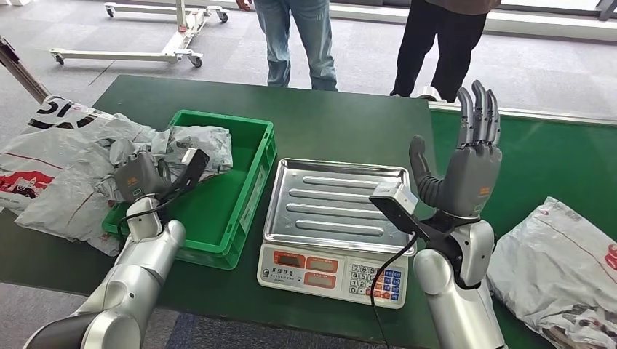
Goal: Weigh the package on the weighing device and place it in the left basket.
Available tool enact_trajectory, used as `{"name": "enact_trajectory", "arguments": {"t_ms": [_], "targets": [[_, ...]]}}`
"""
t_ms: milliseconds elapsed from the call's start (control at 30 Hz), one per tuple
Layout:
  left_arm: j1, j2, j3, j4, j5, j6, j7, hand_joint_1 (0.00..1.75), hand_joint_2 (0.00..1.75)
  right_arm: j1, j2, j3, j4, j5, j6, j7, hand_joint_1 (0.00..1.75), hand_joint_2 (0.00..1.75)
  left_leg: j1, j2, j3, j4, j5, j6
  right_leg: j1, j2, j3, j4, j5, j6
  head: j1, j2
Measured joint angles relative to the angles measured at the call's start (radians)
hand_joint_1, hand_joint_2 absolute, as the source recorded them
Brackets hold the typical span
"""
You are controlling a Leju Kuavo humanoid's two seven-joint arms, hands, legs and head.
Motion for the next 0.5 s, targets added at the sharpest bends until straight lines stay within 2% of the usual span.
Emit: {"name": "enact_trajectory", "arguments": {"t_ms": [500], "targets": [[-0.022, 0.005, 0.042, 0.046, 0.063, 0.0, -0.038, 0.0, 0.0, -0.002, 0.0, 0.0, 0.0, -0.001, 0.002, 0.007, 0.0, 1.75, 0.0, -0.001, 0.0, 0.0, 0.004, 0.0, 0.0, 0.0, 0.0, 0.0, 0.002, -0.001, 0.0, 0.0]]}}
